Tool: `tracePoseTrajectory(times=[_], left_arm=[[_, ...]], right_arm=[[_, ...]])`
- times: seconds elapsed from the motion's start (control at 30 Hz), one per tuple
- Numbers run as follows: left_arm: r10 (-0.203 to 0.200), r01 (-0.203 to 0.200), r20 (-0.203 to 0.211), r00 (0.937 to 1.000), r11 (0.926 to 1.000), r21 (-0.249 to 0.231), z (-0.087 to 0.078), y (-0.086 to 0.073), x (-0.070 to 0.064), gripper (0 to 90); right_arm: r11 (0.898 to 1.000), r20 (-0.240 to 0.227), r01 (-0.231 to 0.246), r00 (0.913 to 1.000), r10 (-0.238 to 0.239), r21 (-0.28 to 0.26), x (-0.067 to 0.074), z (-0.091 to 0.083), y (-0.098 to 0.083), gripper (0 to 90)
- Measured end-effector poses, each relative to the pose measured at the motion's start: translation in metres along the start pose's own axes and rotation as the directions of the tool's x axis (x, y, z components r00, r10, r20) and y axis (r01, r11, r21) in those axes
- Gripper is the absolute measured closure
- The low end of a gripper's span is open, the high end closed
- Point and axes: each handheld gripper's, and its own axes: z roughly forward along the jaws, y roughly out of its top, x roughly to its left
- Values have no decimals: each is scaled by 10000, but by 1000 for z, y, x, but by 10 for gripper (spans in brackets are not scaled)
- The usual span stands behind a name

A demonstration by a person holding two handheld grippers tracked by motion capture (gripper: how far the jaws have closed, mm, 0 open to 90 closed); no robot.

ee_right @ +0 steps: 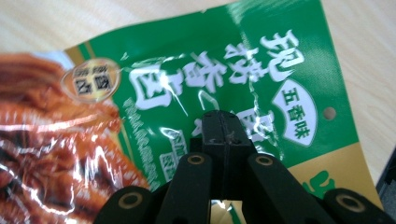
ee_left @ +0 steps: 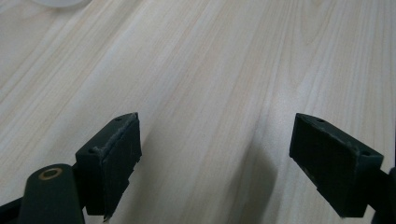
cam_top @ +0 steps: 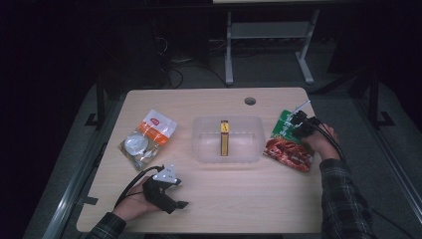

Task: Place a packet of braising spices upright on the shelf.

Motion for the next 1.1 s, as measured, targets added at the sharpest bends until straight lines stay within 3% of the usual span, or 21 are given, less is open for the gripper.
tracePoseTrajectory(times=[0.3,0.43,0.6,0.7,0.8,0.93,1.0,1.1], left_arm=[[38,-38,48,10000,10000,66,1,0,-2,161],[67,-67,52,10000,10000,57,1,1,-2,161],[39,-40,92,10000,10000,52,3,2,-2,161],[38,-38,103,9999,10000,57,3,1,-1,161],[54,-55,122,9999,10000,60,3,1,0,161],[39,-39,129,9999,10000,62,3,2,0,161],[105,-107,128,9999,9999,114,3,2,1,161],[68,-69,120,9999,9999,124,4,2,1,161]], right_arm=[[9999,-660,103,9978,-104,-14,5,-5,-11,900],[9994,-604,-181,9980,162,-295,5,-7,-14,900],[9957,-188,-586,9982,574,-712,-4,-3,-9,900],[9872,-87,-1050,9945,1047,-1203,-14,-1,-9,900],[9793,44,-1544,9877,1563,-1312,-22,5,-12,900],[9616,237,-2221,9732,2288,-1611,-34,11,-18,900],[9526,248,-2467,9666,2550,-1779,-39,13,-20,900],[9468,347,-2595,9620,2707,-1904,-43,16,-22,900]])
